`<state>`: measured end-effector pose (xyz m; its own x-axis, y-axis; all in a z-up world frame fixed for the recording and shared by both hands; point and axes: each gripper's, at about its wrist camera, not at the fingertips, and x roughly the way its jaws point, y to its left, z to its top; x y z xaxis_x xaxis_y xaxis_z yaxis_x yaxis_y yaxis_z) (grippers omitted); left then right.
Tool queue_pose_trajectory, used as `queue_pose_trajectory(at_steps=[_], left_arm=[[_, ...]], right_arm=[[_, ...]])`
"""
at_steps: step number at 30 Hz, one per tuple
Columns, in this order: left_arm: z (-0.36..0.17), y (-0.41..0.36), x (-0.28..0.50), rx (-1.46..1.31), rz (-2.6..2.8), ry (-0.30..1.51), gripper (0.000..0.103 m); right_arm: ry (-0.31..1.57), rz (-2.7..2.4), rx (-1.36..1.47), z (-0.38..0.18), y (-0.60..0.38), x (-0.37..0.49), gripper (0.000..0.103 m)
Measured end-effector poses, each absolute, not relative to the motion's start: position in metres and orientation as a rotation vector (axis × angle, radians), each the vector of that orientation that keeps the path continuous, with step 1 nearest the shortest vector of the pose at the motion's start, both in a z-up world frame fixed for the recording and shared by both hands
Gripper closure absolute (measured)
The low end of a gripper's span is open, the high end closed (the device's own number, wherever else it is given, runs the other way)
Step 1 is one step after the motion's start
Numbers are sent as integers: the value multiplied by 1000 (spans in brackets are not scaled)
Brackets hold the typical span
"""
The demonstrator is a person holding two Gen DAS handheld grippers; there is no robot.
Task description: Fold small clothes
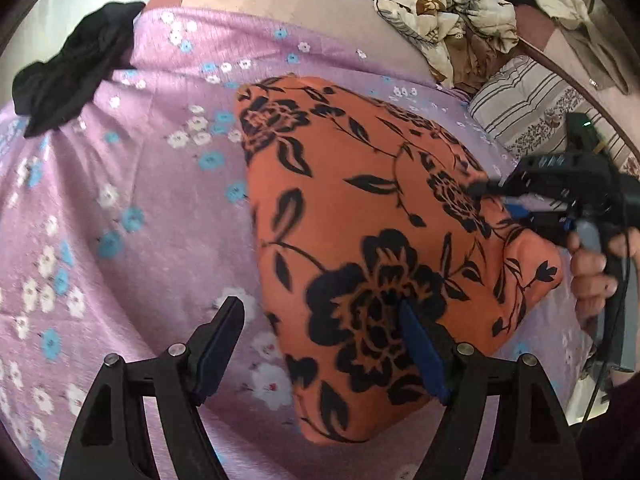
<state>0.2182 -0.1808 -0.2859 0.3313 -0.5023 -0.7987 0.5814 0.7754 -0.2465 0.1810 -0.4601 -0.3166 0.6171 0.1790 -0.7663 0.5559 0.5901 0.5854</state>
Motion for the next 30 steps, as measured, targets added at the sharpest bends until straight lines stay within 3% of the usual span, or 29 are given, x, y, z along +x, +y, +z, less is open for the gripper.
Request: queue_pose_trajectory(at_steps=[6,16,21,30], left_arm=[[-286,-184,216,89,-718,1012,24],[-276,-178,226,95,-714,976,24],[-291,-181,231,126,-714,1020,21],[-276,-176,235,102,-690,994,21]], right_arm=[[608,-225,762,-258,-447,162,73],[730,-110,822,-278,-436,223,73],[890,-222,917,-326,-462,252,75],[835,-109,830,-263,-438,192,73]])
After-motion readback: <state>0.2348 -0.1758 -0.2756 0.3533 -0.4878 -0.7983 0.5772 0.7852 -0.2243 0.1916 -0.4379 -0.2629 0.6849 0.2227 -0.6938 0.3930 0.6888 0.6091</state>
